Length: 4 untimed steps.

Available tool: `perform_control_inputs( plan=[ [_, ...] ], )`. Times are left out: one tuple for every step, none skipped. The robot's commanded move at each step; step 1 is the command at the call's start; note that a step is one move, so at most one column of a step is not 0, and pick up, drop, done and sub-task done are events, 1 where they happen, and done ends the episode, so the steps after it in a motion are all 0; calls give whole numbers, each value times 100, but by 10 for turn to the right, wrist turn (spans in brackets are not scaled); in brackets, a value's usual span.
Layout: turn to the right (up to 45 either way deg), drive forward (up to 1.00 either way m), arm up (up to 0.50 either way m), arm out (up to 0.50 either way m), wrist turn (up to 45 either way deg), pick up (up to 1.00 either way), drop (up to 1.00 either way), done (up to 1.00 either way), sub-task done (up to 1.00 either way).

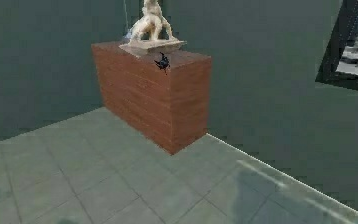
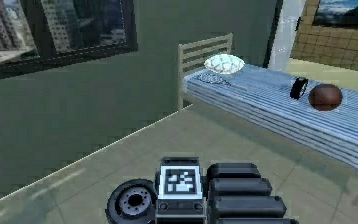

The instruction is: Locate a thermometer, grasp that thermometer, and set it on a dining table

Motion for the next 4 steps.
perform_control_inputs(
  plan=[
    [-60, 0, 0, 0, 0, 0, 0, 0, 0],
    [0, 35, 0, 0, 0, 0, 0, 0, 0],
    [-240, 0, 0, 0, 0, 0, 0, 0, 0],
    [-30, 0, 0, 0, 0, 0, 0, 0, 0]
  ],
)
